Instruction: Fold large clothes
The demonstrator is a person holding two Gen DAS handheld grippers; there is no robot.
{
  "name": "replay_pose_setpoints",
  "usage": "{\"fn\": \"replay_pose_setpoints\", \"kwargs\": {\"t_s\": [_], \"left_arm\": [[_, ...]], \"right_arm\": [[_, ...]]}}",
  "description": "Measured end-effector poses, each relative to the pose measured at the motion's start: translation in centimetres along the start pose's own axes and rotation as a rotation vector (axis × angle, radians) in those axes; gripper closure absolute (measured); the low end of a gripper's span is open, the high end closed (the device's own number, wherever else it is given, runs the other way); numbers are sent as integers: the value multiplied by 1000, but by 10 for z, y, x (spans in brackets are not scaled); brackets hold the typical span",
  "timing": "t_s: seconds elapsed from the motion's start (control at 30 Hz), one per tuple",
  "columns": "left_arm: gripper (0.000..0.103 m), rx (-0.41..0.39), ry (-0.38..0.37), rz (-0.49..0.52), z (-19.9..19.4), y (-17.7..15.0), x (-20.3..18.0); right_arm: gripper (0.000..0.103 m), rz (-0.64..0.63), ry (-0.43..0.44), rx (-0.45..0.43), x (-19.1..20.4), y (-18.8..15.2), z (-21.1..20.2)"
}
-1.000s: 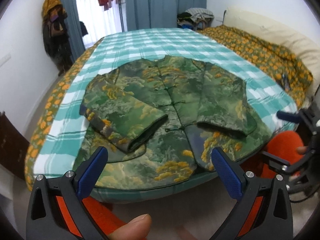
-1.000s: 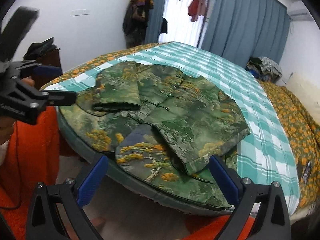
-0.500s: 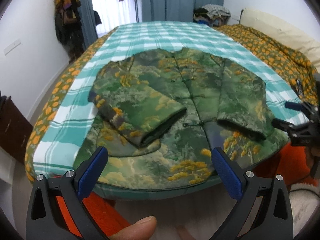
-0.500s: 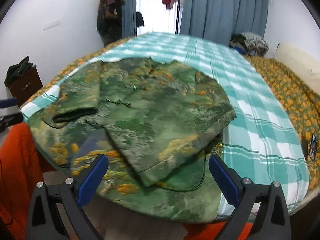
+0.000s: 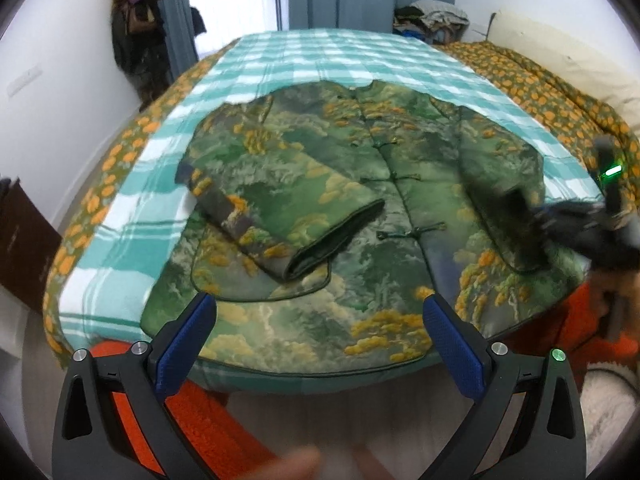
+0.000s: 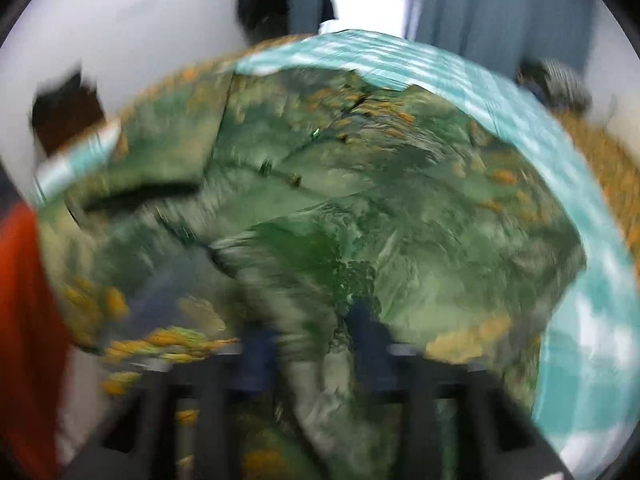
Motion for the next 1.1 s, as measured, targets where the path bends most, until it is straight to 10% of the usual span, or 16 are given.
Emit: {"fn": "replay_pose_setpoints", "kwargs": {"t_s": [0.27, 0.43, 0.57, 0.7, 0.97, 1.1], "left_arm": [[7, 4, -3, 56, 4, 17, 8], [6, 5, 28, 123, 10, 41, 18], [3, 12, 61, 229, 20, 60, 15], [3, 44, 87, 327, 41, 70, 5], [10, 150, 136, 525, 122, 84, -22], [90, 232, -81, 351, 127, 105, 14]], "right_arm": [[93, 247, -275, -271, -110, -15, -137], [92, 349, -542, -252, -187, -23, -155], [55, 486, -740, -130, -243, -37, -139], [50, 659, -625, -218, -243, -63, -144], [46, 568, -286, -309, -124, -78, -116], [46, 438, -175, -301, -55, -74, -101]]}}
Point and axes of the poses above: each gripper's, at about its wrist camera, not at the fingertips, and z roughly the way its jaws point, x to its left, y to its top, the point moved 1 cm from there along z, roughly the way its jaws point, and after that the axes turned 13 degrees about x, right-handed, at the moved point
